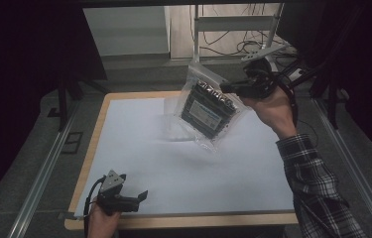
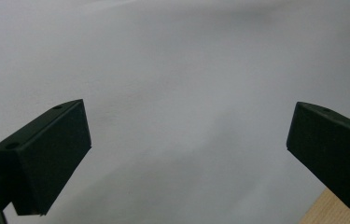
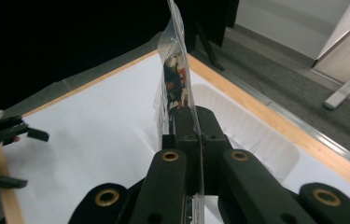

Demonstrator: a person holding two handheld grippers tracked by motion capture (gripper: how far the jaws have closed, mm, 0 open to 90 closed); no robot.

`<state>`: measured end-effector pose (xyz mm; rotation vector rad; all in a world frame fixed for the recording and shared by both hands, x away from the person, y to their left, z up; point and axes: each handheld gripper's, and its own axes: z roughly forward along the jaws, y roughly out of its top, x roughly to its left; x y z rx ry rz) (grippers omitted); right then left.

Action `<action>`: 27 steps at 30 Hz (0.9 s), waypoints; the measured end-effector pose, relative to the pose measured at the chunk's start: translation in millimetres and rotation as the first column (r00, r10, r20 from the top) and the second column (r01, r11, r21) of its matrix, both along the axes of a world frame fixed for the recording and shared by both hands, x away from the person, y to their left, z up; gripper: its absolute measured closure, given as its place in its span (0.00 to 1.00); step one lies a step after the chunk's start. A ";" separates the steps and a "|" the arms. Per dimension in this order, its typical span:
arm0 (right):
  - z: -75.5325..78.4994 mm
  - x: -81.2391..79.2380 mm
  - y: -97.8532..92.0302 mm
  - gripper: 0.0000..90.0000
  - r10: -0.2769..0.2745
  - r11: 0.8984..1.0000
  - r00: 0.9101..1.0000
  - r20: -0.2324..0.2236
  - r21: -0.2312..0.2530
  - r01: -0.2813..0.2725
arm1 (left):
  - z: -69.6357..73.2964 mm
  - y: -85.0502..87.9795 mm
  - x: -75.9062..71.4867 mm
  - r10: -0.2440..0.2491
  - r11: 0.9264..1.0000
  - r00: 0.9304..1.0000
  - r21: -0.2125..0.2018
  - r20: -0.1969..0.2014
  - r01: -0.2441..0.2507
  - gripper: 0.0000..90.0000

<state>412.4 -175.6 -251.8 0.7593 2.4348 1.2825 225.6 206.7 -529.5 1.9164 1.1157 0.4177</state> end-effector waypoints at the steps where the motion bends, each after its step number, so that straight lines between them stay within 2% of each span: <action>1: 0.0 0.0 0.0 0.99 0.000 1.000 1.000 0.000 0.000 0.000 | 0.0 -0.2 0.0 -0.001 1.000 1.000 0.001 0.001 0.001 0.00; 14: 6.5 25.4 13.0 0.99 -0.053 0.999 0.998 0.040 0.003 0.053 | -0.3 -1.2 0.3 -0.010 1.000 1.000 0.002 0.004 0.010 0.00; 27: 3.5 51.0 32.5 0.99 -0.078 0.997 0.995 0.056 -0.006 0.078 | -0.7 -1.8 0.5 -0.019 1.000 1.000 0.001 0.004 0.019 0.00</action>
